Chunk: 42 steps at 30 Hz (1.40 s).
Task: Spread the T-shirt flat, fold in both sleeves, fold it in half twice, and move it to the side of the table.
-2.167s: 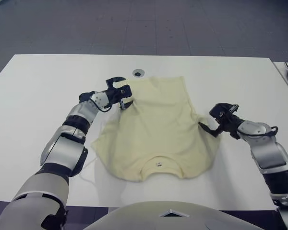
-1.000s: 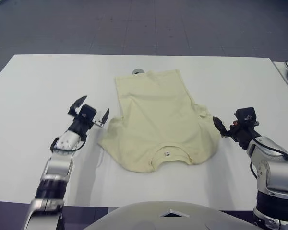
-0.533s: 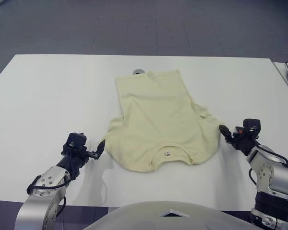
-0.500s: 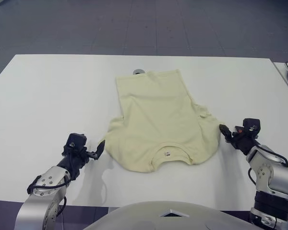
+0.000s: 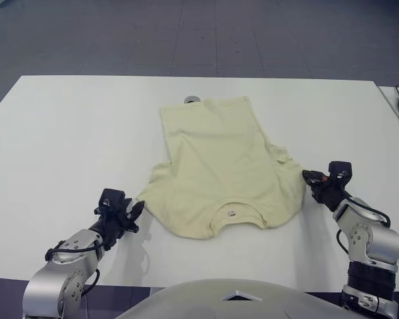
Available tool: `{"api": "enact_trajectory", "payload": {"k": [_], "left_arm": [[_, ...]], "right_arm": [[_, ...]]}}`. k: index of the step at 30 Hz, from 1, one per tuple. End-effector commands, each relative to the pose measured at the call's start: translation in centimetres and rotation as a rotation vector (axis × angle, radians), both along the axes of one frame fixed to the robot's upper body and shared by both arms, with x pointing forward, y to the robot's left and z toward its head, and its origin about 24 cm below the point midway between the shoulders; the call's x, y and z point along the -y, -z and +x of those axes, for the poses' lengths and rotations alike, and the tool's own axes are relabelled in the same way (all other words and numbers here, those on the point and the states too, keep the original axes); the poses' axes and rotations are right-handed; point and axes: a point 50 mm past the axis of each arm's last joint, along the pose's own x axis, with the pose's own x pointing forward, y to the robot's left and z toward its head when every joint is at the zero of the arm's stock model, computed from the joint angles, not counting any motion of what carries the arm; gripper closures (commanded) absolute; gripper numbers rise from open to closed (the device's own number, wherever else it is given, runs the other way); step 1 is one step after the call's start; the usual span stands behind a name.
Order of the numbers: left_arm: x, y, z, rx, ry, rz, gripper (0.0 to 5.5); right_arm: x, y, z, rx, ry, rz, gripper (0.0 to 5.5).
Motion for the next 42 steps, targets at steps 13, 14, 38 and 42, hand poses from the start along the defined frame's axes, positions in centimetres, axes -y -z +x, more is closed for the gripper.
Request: {"api": "enact_trajectory", "payload": {"k": [13,14,38,42], "left_arm": [[-1.3,0.0,1.6,0.015,-0.052,-0.058,5.47],[-1.8,-0.2,1.9,0.027,-0.055,-0.048,5.47],[1.4,-5.0,6.3,0.091,0.542,0.014,5.47],[4.8,-4.1,7.6,0.09,0.662,0.023,5.12]], "right_arm": [[-0.5,-0.5,0.1,0.007,0.013,0.052,5.5],[-0.7,-0.7,-0.2,0.006,0.025,0.069,5.5],[-5.2,-3.8,-3.0,-0.087,-0.014,0.171,5.5],[-5.5,-3.8,-2.5,-0.083,-0.03,0.172,5.5]]}}
